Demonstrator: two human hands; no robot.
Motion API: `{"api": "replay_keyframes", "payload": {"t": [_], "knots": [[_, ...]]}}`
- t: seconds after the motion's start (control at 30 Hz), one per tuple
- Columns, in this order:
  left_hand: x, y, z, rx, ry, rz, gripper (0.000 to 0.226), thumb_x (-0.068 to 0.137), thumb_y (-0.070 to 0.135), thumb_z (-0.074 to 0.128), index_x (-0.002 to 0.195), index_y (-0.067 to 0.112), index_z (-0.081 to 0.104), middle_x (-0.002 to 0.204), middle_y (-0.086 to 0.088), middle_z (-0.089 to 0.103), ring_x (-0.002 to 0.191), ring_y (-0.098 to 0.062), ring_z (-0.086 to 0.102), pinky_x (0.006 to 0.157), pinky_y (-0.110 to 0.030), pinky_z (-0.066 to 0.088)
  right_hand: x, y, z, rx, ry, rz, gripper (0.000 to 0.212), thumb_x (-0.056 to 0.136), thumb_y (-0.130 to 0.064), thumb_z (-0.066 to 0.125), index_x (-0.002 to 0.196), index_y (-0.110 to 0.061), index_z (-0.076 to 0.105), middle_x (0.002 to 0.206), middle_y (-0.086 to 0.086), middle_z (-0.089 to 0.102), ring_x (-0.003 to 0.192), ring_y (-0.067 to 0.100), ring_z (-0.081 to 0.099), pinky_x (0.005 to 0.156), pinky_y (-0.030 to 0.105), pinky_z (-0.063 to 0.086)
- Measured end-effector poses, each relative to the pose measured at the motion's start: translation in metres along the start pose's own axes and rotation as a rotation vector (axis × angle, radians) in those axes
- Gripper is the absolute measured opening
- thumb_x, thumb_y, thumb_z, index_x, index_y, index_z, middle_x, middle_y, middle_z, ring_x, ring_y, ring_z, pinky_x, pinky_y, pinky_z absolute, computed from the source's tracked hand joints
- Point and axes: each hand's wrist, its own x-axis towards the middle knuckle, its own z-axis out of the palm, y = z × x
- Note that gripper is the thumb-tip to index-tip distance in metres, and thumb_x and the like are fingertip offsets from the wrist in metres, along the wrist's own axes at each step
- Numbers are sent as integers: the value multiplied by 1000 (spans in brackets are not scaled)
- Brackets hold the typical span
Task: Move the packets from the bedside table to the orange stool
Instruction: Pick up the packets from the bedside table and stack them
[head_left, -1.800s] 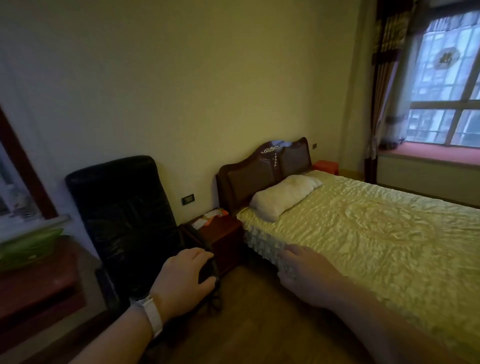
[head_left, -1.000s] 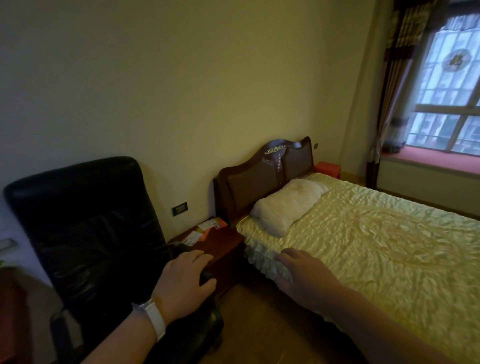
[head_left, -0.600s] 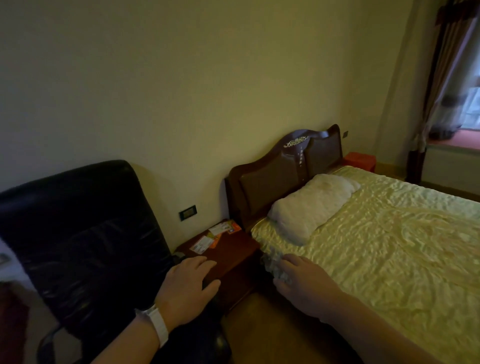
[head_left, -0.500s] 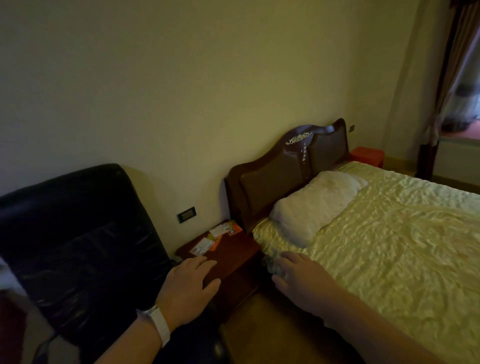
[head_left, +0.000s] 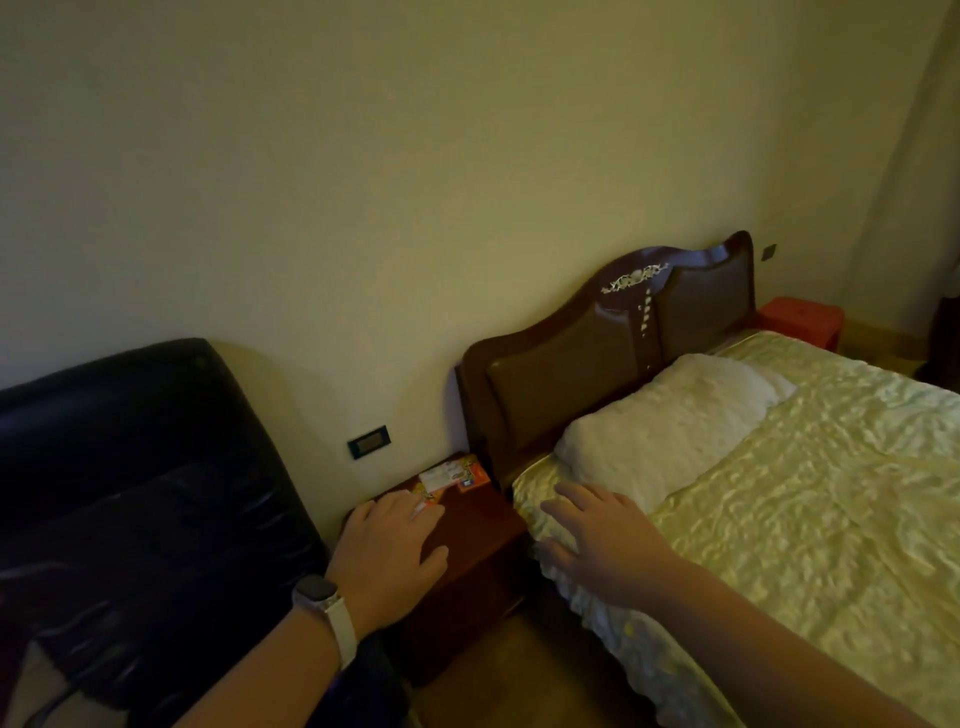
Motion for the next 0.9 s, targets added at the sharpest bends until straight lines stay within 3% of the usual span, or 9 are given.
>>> {"api": "replay_keyframes", "payload": {"t": [0.23, 0.4, 0.53, 0.67, 0.8, 0.9], "knots": [[64, -27, 37, -56, -10, -41, 60, 84, 57, 37, 131, 25, 58, 132, -3, 61, 121, -24, 54, 100, -45, 44, 72, 18, 16, 9, -44, -57, 79, 84, -70, 5, 145, -30, 35, 156, -1, 29, 142, 23, 24, 112, 42, 22], [126, -59, 71, -99, -23, -50, 62, 85, 57, 31, 135, 27, 53, 140, -1, 55, 129, -22, 48, 105, -45, 39, 139, 37, 30, -23, -127, -60, 63, 92, -60, 20, 146, -31, 31, 158, -1, 24, 144, 23, 19, 114, 41, 18], [177, -92, 87, -132, 18, -35, 55, 89, 54, 31, 129, 28, 59, 131, 0, 62, 119, -22, 56, 98, -44, 45, 206, 51, 29, -71, -156, -88, 56, 97, -55, 28, 146, -30, 31, 157, 1, 25, 143, 25, 20, 114, 43, 22], [220, -122, 91, -113, 65, 18, 40, 89, 48, 44, 118, 31, 65, 121, 6, 68, 111, -16, 62, 95, -41, 48, 266, 53, 37, -82, -152, -119, 58, 94, -57, 25, 145, -30, 32, 156, 0, 26, 143, 25, 21, 114, 43, 20], [251, -147, 102, -102, -36, -44, 42, 82, 50, 45, 108, 30, 71, 108, 6, 73, 97, -15, 69, 82, -38, 55, 309, 57, 54, -68, -168, -150, 55, 95, -53, 33, 145, -29, 33, 155, 0, 29, 142, 25, 23, 112, 42, 20], [270, -163, 119, -83, -88, -67, 45, 84, 51, 42, 112, 30, 70, 109, 5, 73, 99, -16, 68, 84, -40, 54, 341, 67, 67, -41, -186, -175, 54, 95, -54, 33, 144, -30, 33, 154, 0, 31, 141, 25, 25, 112, 42, 22]]}}
